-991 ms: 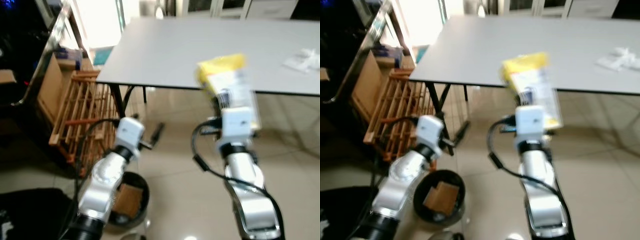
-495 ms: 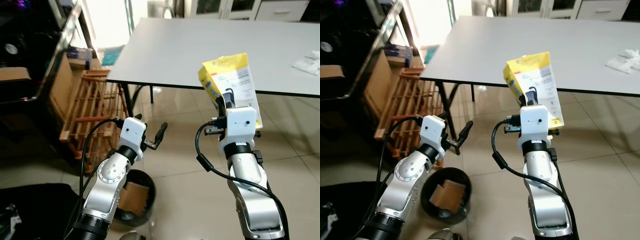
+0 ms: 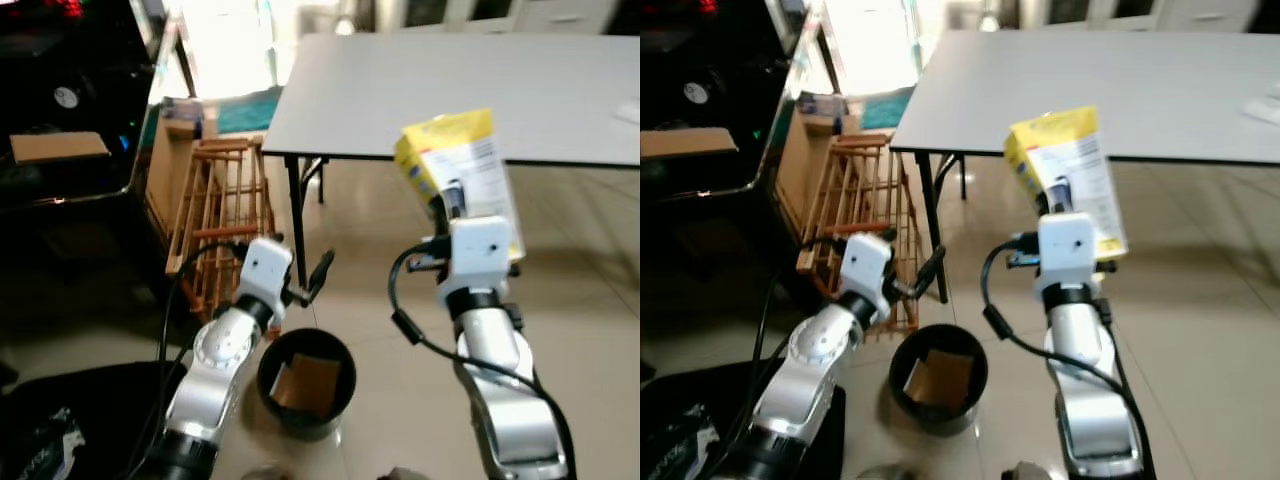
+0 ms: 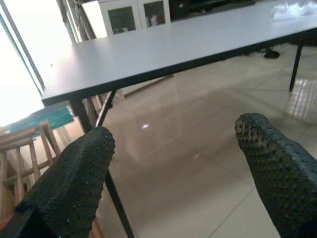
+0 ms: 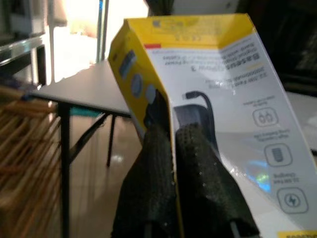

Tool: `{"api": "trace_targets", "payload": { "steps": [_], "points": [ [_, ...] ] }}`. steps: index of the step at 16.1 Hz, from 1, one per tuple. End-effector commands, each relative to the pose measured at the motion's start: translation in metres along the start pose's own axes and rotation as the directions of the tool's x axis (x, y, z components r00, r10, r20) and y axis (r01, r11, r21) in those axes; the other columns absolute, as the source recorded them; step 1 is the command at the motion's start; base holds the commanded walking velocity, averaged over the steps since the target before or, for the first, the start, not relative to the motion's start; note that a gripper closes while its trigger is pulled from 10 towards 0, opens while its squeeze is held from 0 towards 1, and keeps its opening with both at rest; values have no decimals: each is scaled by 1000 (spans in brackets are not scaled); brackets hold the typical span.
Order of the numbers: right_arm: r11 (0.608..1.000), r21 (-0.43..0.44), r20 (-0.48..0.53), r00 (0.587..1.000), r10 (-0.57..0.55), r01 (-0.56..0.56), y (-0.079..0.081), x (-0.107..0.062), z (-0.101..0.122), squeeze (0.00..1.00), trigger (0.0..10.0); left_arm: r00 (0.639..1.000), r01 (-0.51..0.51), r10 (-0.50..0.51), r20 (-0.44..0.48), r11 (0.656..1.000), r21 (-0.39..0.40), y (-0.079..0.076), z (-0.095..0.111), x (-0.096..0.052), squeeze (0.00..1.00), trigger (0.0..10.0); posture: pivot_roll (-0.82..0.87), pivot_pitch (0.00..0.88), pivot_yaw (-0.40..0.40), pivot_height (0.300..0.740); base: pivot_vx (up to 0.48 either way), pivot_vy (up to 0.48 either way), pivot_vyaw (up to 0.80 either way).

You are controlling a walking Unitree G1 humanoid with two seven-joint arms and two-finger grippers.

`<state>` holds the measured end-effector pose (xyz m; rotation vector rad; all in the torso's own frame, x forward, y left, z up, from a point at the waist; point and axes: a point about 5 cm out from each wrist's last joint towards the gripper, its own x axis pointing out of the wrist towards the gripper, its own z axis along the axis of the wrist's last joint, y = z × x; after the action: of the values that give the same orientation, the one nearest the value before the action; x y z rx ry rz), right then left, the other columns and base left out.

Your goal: Picking trash to rubbish bin

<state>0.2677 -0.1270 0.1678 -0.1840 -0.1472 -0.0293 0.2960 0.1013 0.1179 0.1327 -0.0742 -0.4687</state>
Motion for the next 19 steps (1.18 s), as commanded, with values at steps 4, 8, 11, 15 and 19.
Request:
{"api": "trace_targets", "payload": {
  "steps": [4,8,11,15,19],
  "points": [
    [1000,10,16,1000,14,-14,4,-1,4,0,10000,1000,-2,2,-13,1000,15,3,-2,-4,0,10000,-59,111,48,740,0,0,0],
    [1000,11,15,1000,13,-13,5,-1,4,0,10000,1000,9,-8,-9,1000,19,1,-1,-4,0,10000,-58,112,48,740,0,0,0],
    [1000,11,14,1000,12,-13,5,-1,4,0,10000,1000,20,-20,-7,1000,23,0,-2,-4,0,10000,-59,112,49,740,0,0,0],
    [999,50,-28,1000,-7,8,3,-2,-1,0,10000,999,23,-22,-31,999,33,0,-6,-9,0,10000,-55,131,56,740,0,0,0],
    [994,104,-123,992,-9,22,-1,-5,-17,0,10000,997,6,-2,-76,998,55,10,-12,-24,0,10000,-33,209,80,740,0,0,0]
  ]
}}
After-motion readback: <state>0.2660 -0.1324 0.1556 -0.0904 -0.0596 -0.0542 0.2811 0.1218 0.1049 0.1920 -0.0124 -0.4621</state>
